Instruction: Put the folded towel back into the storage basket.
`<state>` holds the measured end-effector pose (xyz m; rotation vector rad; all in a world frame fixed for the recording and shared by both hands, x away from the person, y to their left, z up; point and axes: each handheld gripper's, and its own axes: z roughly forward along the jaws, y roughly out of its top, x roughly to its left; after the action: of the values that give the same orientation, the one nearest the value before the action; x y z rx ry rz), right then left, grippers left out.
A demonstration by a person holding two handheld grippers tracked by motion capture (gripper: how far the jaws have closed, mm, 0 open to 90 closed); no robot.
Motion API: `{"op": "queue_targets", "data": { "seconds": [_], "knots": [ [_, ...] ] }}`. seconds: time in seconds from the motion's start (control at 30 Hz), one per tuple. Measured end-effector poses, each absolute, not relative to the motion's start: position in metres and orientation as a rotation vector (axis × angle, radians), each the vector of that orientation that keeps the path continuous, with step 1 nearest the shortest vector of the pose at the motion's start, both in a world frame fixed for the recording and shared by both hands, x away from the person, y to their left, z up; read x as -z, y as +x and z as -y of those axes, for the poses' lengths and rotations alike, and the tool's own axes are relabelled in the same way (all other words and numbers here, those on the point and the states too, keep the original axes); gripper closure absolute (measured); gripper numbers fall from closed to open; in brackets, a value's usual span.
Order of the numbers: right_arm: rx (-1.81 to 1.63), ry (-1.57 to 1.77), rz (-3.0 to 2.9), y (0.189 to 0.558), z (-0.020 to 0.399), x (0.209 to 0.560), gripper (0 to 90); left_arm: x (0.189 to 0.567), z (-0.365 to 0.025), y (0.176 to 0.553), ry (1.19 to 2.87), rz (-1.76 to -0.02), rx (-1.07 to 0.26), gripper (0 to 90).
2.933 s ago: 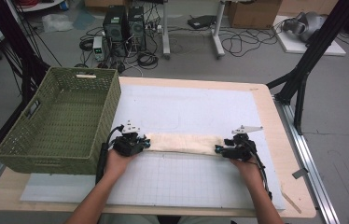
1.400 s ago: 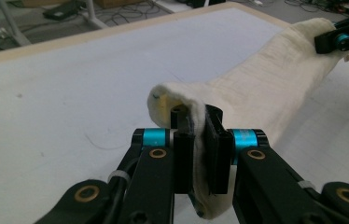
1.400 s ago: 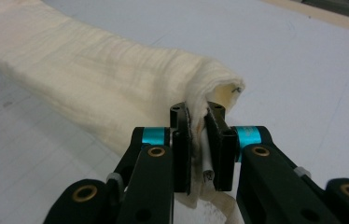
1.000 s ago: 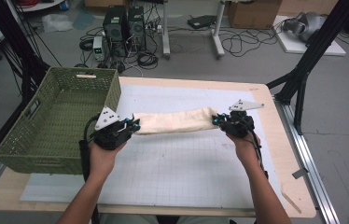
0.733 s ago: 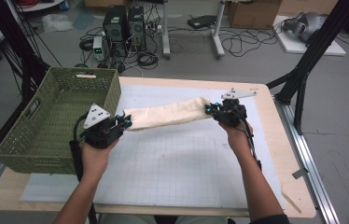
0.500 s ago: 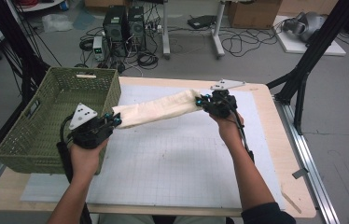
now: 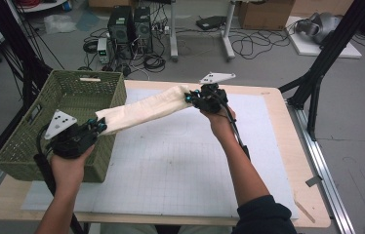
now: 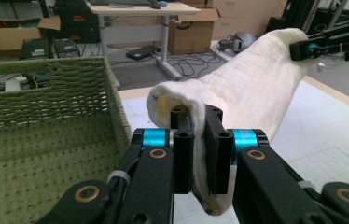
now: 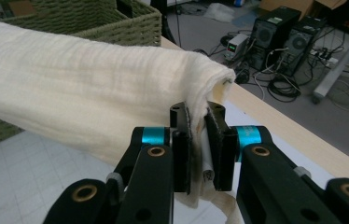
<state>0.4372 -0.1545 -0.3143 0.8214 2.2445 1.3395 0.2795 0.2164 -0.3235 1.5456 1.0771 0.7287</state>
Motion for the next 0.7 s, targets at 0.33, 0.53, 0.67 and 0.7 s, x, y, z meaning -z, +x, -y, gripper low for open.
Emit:
{"op": "queue_targets", "data": {
  "seconds": [0.33, 0.53, 0.67, 0.7],
  "knots": [
    [-1.372, 0.77, -2.259, 0.45, 0.124, 0.307, 82.1, 0.32, -0.237, 0.271, 1.521, -1.118, -0.762, 83.3],
    [-1.361, 0.735, -2.274, 0.46, 0.104, 0.301, 82.1, 0.319, -0.247, 0.268, 1.501, -1.138, -0.779, 83.3],
    [-1.361, 0.718, -2.283, 0.466, 0.092, 0.297, 82.1, 0.319, -0.256, 0.266, 1.486, -1.154, -0.793, 83.3],
    [-1.362, 0.718, -2.283, 0.467, 0.089, 0.295, 82.1, 0.319, -0.256, 0.266, 1.486, -1.154, -0.793, 83.3]
  ]
}}
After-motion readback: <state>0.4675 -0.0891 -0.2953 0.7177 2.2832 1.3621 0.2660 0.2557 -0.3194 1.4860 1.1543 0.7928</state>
